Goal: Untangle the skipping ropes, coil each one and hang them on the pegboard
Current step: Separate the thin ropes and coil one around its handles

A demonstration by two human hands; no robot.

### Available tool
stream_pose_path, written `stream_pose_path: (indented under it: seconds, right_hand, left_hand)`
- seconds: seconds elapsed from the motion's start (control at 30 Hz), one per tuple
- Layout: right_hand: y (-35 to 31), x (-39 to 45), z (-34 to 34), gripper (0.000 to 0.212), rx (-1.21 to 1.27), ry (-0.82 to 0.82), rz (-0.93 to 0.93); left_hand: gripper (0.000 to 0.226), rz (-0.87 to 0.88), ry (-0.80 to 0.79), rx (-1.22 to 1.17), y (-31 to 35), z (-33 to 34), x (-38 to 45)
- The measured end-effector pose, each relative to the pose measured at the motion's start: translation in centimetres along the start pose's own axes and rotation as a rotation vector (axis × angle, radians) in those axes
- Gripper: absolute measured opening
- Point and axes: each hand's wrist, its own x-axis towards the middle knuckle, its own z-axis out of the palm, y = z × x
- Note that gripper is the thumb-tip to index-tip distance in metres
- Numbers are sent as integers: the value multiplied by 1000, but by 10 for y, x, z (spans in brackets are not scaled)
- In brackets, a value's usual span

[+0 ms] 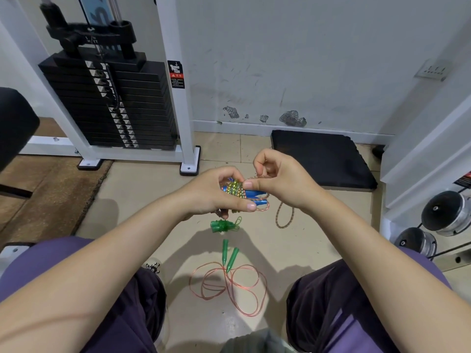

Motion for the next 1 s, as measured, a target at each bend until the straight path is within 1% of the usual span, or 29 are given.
stream_pose_path:
  seconds: [0.07,0.13,0.23,0.3,0.4,0.47,0.57,0.6,0.63,0.67,0.7,0.73,0.77,0.8,0.83,0.93,0.97,1.0]
  right_hand:
    - [1,2,1,33,-2,5,5]
    - [2,3,-1,31,36,7,26]
    - [5,5,-3,29,161,-15,51]
    - [7,6,-3,28,201,-29,47]
    - [8,6,-2,22,163,-3,13]
    - [8,6,-2,20,159,14,26]
    - [7,5,2,28,186,14,116]
    - [7,4,3,30,191,3,134]
    - [7,4,4,33,201,-11,138]
    - [7,4,5,37,226,-31,134]
    - [6,4,6,44,262,-57,132]
    - [6,4,7,55,309,-81,139]
    - [6,5,9,67,351,-88,151]
    - [7,5,10,71,379,-83,158]
    - [8,4,11,67,386,-78,152]
    - [8,4,14,27,346,-91,119]
    - [7,4,14,19,343,-101,119]
    - [6,4,16,15,343,-108,125]
  left_hand:
    - [40,16,45,15,-1,3,1]
    - [39,30,55,29,-1,2,2]
    - [37,34,21,30,1,-4,1]
    - [38,30,-3,23,3,-5,0]
    - [39,41,-10,26,5,-6,-2]
    - [44,60,-2,22,6,-6,-2]
    - [68,111,9,-51,6,-8,-2]
    - [70,129,15,-79,6,-8,-2]
    - [66,140,33,-108,6,-7,-3]
    - [56,145,65,-142,6,-6,-3]
    - [47,149,106,-173,7,-5,-2]
    - [41,160,148,-198,6,-6,-1]
    - [37,172,190,-217,6,-7,1]
    - [35,182,226,-229,6,-9,2]
    - [35,186,254,-234,6,-11,3]
    - [34,179,323,-237,6,-14,5]
    - [34,180,354,-254,7,-15,5]
    - [36,181,385,-272,7,-17,6]
